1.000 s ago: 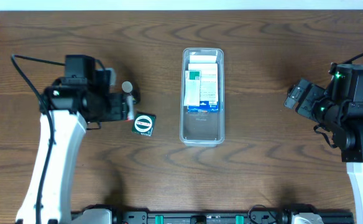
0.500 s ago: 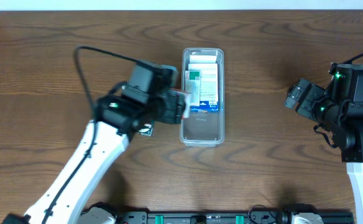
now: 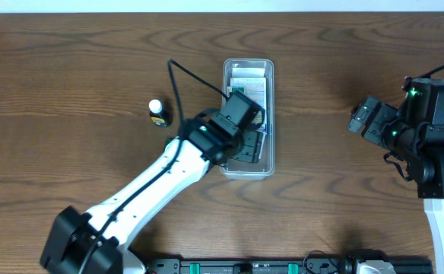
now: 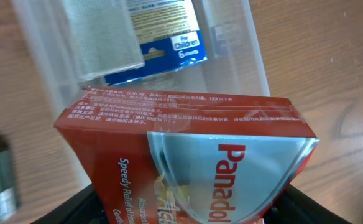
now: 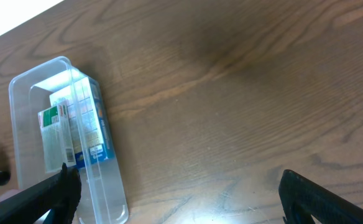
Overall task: Pack container
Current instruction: 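Carry the red box right and drop it into the container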
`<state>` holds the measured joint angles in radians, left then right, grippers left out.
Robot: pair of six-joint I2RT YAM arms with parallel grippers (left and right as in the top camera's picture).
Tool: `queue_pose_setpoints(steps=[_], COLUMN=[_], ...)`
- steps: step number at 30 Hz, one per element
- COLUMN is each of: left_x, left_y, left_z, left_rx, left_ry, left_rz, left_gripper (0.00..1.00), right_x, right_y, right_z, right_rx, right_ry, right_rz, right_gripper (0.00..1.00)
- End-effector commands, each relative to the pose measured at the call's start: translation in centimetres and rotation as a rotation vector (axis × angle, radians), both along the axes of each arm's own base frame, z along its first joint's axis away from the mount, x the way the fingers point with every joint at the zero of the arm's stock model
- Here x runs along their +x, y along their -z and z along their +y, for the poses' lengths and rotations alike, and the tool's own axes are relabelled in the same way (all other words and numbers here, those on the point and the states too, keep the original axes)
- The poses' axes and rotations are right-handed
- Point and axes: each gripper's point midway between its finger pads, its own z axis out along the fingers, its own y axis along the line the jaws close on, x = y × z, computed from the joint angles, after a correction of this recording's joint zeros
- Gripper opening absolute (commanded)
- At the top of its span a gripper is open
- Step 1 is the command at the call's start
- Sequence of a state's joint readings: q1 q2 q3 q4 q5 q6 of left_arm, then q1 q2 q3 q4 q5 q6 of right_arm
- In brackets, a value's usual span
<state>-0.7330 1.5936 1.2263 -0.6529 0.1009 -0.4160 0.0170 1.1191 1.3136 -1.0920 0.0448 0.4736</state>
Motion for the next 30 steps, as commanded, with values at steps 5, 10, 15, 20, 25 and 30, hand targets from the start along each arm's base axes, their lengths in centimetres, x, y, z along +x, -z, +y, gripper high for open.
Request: queue_pose_setpoints(steps=[5, 10, 15, 20, 25, 30], left_x=[0.1, -0.1, -0.6, -0.8, -0.9, -0.9], left_y=[1.7, 2.1, 2.4, 2.5, 2.5, 2.5], left_z=[-1.0, 0.0, 0.5, 0.6, 0.5, 0.4], left_rx=[0.011, 0.054, 0.077, 0.082, 0.077, 0.073], left_ry=[-0.132, -0.163, -0.166, -0.165, -0.162, -0.161], left_rz=[0.036, 0.045, 0.067, 0.073, 0.078, 0.077], left_gripper=[0.69, 0.69, 0.70, 0.78, 0.82, 0.86], right_x=[0.0, 0.0, 0.0, 0.0, 0.0, 0.0], right_y=[-0.2, -0.2, -0.2, -0.2, -0.2, -0.2], right_z=[-0.3, -0.3, -0.3, -0.3, -0.3, -0.3], right_rx=[-0.006, -0.006, -0.006, -0.006, -0.006, -0.006], right_ry=[0.010, 0.010, 0.010, 0.010, 0.010, 0.010], right_rz=[-0.004, -0.005, -0.004, -0.005, -0.004, -0.004], right_gripper=[0.99, 0.99, 0.99, 0.99, 0.99, 0.99])
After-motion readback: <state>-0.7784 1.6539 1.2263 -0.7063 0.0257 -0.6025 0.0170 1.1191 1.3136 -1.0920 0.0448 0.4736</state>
